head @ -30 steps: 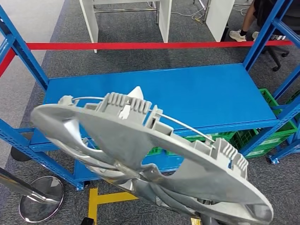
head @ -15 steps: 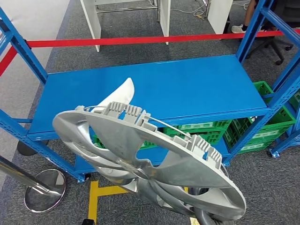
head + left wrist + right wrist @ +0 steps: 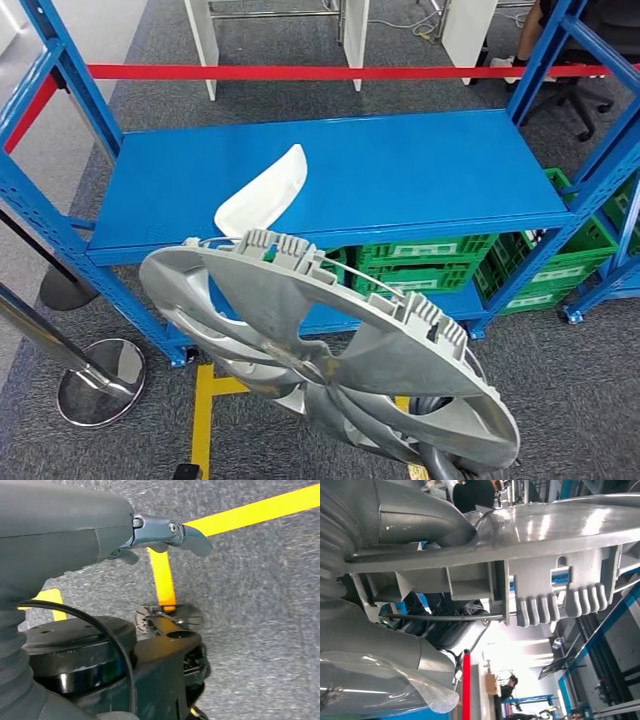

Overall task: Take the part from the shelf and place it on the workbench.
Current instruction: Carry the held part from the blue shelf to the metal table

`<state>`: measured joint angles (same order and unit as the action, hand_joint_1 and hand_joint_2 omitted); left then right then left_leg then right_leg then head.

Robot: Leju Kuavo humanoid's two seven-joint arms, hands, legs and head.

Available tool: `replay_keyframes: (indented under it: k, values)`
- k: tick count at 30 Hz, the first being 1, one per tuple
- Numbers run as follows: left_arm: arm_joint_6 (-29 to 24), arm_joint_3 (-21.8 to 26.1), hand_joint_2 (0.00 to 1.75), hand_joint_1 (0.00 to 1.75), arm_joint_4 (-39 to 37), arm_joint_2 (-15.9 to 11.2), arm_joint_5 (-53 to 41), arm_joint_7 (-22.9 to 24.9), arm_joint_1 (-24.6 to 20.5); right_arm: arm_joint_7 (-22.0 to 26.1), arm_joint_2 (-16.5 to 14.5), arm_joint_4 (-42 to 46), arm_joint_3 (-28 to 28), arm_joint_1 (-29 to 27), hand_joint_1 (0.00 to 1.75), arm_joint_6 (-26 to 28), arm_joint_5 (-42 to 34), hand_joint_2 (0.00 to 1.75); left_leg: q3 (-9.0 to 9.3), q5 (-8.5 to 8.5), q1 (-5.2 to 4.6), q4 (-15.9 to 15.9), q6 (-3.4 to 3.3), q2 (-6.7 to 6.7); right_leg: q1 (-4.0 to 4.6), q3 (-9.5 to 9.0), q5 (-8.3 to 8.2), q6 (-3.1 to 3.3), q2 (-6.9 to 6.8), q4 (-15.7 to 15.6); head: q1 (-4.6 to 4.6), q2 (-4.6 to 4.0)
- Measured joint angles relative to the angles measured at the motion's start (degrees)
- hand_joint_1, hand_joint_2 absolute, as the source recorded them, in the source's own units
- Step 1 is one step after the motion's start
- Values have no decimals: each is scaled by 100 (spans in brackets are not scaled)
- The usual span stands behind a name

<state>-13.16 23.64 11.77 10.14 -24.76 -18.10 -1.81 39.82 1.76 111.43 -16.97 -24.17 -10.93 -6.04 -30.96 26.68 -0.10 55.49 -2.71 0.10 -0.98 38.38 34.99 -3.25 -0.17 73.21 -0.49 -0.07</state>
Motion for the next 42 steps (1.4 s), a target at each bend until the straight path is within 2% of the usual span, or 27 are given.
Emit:
replay_keyframes:
  k: [1, 3, 5, 6, 8, 9, 11, 13, 14, 15, 16, 18, 20, 23, 24, 26, 28, 29, 30, 31, 33, 35, 36, 38, 39, 40, 42]
  values:
    - [0, 7, 175, 0, -1, 2, 0, 0, 0, 0, 1, -7, 7, 0, 175, 0, 0, 175, -82, -40, 3, 29, 13, 3, -8, -178, -153, -10, -1, -139, -1, 0]
    - [0, 23, 175, 0, 0, 9, 0, 0, -2, -1, 1, -11, 15, 6, 175, 0, 0, 175, -228, -99, 1, 117, 56, 2, -24, -772, -375, -20, 2, -899, 3, 0]
    - [0, 38, 175, 0, 0, 14, -1, -1, -4, 0, 2, -12, 22, 10, 175, 1, 0, 175, -333, -163, -12, 204, 110, -1, -18, -1215, -325, 23, 23, -1581, -1, 0]
    - [0, 43, 175, 0, -1, 14, -1, -2, -4, 0, 4, -13, 27, 7, 175, 1, 1, 175, -371, -207, -18, 224, 135, -2, -3, -1278, -275, 58, 32, -1714, -3, 0]
    - [-1, 55, 175, 0, -3, 12, 1, -4, 4, 0, 8, -16, 39, -2, 175, 0, 1, 175, -434, -259, -10, 244, 187, -10, -2, -1174, -314, 146, 23, -1742, -1, 0]
    - [-1, 61, 175, 0, -4, 11, 1, -4, 9, 0, 10, -18, 46, -3, 175, 0, 1, 175, -476, -178, -4, 302, 218, -14, -8, -1118, -356, 195, 10, -1737, -9, 0]
    - [-1, 71, 175, 0, -8, 8, 1, -4, 13, 1, 12, -20, 62, 1, 175, 0, 1, 175, -603, 273, 16, 712, 281, -19, -25, -1025, -452, 283, -23, -1731, -32, 0]
    - [-1, 75, 175, 0, -8, 7, 2, -4, 13, 1, 12, -20, 76, -1, 175, 0, 0, 175, -742, 780, 31, 1427, 331, -19, -16, -907, -546, 324, -48, -1708, -50, 0]
    - [-1, 76, 175, 0, -8, 7, 2, -4, 13, 1, 12, -20, 82, -1, 175, 0, -1, 175, -759, 884, 34, 1703, 345, -19, -12, -834, -590, 324, -59, -1688, -49, 0]
    - [0, 77, 175, 0, -8, 6, 2, -4, 13, 0, 12, -20, 88, -1, 175, 0, -1, 175, -703, 861, 35, 1809, 349, -19, -10, -759, -628, 321, -67, -1664, -51, 0]
    - [0, 77, 175, 0, -8, 6, 2, -4, 13, 0, 12, -20, 92, -2, 175, 0, -1, 175, -549, 733, 35, 1693, 344, -19, -10, -686, -660, 315, -71, -1633, -51, 0]
    - [0, 77, 175, 0, -8, 4, 2, -4, 9, 0, 12, -21, 97, -1, 175, 0, -1, 175, -40, 454, 32, 967, 300, -22, -8, -569, -708, 288, -72, -1574, -52, 0]
    - [-1, 78, 175, 0, -8, 4, 2, -4, 3, 0, 12, -21, 98, 4, 175, 0, 0, 175, 349, 394, 12, 290, 249, -28, 2, -497, -770, 232, -75, -1537, -48, 0]
    - [58, 80, 175, 0, -10, -11, -33, -38, 6, 2, 12, -15, 80, 46, 175, 32, 193, 175, 373, 367, -8, 58, 172, -34, -9, -423, -884, 128, -100, -1556, -46, 0]
    - [116, 81, 175, 0, -10, -31, -61, -62, 7, 1, 12, -10, 48, 104, 175, 74, 342, 175, 342, 316, 2, 28, 131, -35, -11, -381, -832, 100, -92, -1533, -41, 0]
    - [272, 80, 175, 0, -10, -81, -113, -118, 6, -4, 12, -5, -65, 257, 175, 207, 599, 175, 248, 202, 25, -18, 47, -40, -10, -236, -454, 65, -52, -1207, -27, 0]
    - [401, 78, 175, 0, -10, -127, -151, -170, 3, -6, 13, -8, -185, 376, 175, 336, 683, 175, 104, 105, 8, 15, 11, -75, -9, -74, 48, 58, -20, -525, -20, 0]
    - [441, 78, 175, 0, -10, -143, -165, -196, 5, -5, 13, -9, -242, 420, 175, 397, 692, 175, 24, 59, -2, 40, 10, -103, -9, -37, 170, 56, -12, -215, -20, 0]
    - [468, 77, 175, 0, -10, -158, -174, -219, 8, -4, 15, -8, -297, 459, 175, 451, 696, 175, -57, 13, -10, 70, 13, -139, -8, -62, 167, 58, -6, -46, -21, 0]
    - [483, 77, 175, 0, -10, -169, -179, -239, 10, -4, 17, -7, -348, 491, 175, 498, 698, 175, -141, -29, -15, 103, 20, -180, -7, -174, 51, 66, 3, -70, -21, 0]
    - [494, 77, 175, 0, -10, -185, -185, -258, 7, -4, 21, -5, -428, 534, 175, 555, 695, 175, -296, -111, -15, 172, 49, -293, -9, -643, -235, 111, 142, -664, -21, 0]
    - [496, 77, 175, 0, -10, -194, -191, -263, -2, -4, 25, 0, -475, 563, 175, 584, 689, 175, -428, -206, -17, 235, 103, -417, -15, -1142, -267, 160, 397, -1418, -24, 0]
    - [496, 77, 175, 0, -10, -198, -194, -267, -2, -3, 26, 4, -491, 577, 175, 595, 685, 175, -482, -266, -10, 250, 136, -476, -10, -1270, -217, 177, 473, -1638, -23, 0]
    - [496, 77, 175, 0, -11, -212, -202, -270, 14, -1, 28, 12, -518, 597, 175, 603, 677, 175, -563, -397, 6, 237, 214, -603, 2, -1260, -229, 207, 394, -1736, -21, 0]
    - [496, 77, 175, 0, -14, -222, -203, -272, 26, -1, 30, 14, -534, 608, 175, 602, 674, 175, -603, -392, 3, 247, 251, -588, -3, -1216, -275, 236, 313, -1740, -21, 0]
    - [495, 77, 175, 0, -16, -229, -204, -273, 37, -1, 31, 16, -549, 613, 175, 603, 669, 175, -645, -277, 1, 326, 293, -501, -11, -1155, -329, 282, 226, -1749, -37, 0]
    - [493, 76, 175, 0, -19, -239, -214, -290, 40, 0, 33, 27, -570, 611, 175, 600, 635, 175, -773, 226, 14, 780, 372, -225, -18, -1048, -424, 356, 36, -1763, -70, 0]
